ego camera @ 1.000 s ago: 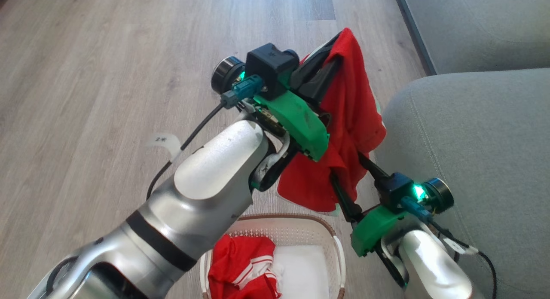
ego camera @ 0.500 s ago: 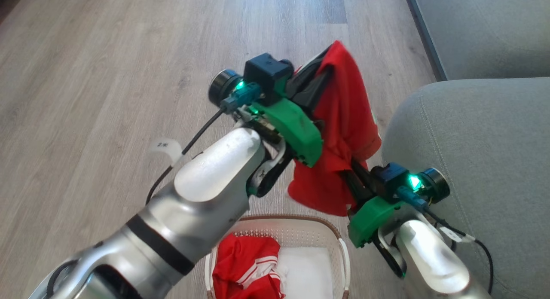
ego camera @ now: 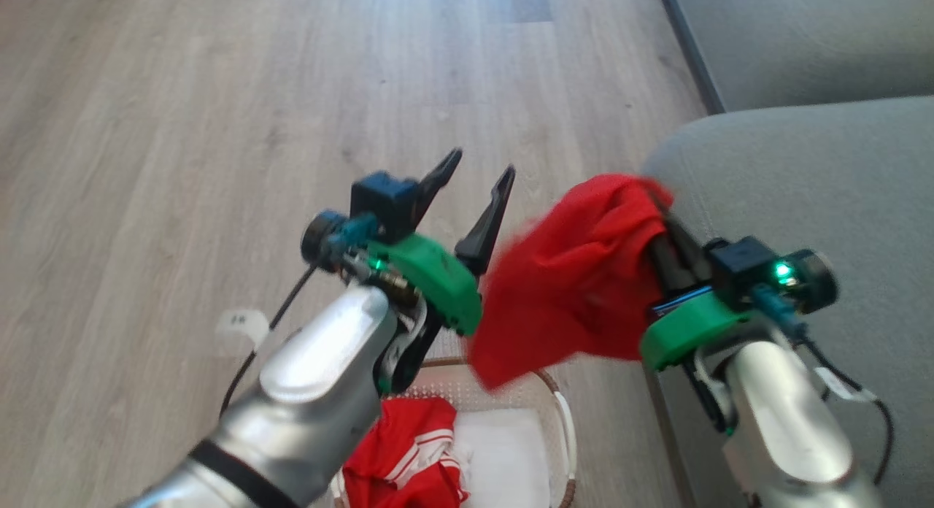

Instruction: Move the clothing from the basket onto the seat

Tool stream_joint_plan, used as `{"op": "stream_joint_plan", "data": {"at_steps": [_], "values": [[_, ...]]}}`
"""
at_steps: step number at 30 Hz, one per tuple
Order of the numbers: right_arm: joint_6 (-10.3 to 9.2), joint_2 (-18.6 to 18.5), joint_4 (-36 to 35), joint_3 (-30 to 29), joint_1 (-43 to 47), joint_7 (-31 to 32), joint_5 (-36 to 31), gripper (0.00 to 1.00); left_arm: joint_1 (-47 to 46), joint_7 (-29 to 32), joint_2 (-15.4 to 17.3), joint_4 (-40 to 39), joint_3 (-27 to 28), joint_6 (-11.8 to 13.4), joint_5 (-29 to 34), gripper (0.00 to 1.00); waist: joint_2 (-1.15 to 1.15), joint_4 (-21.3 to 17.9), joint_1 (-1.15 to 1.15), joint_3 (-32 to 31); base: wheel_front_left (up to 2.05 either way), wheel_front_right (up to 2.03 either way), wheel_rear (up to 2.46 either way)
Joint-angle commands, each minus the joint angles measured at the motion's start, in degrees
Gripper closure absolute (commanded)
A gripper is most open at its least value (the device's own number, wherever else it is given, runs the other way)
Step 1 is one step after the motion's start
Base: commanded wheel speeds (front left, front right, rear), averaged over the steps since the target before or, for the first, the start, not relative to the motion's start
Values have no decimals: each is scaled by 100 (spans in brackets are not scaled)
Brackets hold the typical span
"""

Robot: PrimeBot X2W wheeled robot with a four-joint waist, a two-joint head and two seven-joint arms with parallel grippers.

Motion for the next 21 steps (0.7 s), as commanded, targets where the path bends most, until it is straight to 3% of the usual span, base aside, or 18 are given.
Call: {"op": "stream_joint_plan", "data": {"at_steps": [1,11,21], "values": [[-2,-10,-308,-12,-94,-38,-72,100,-144,-69,127,-176,255,-14,84,0,0,-116,0,34,0,0,0],[-2,-245,-919,-573,223,-38,-294,100,539,-70,103,-202,270,-136,483,0,0,-917,0,165,0,0,0],[-2,-390,-1313,-747,450,-38,-320,100,1009,-71,-82,-373,475,-182,869,0,0,-1872,0,387,0,0,0]]}}
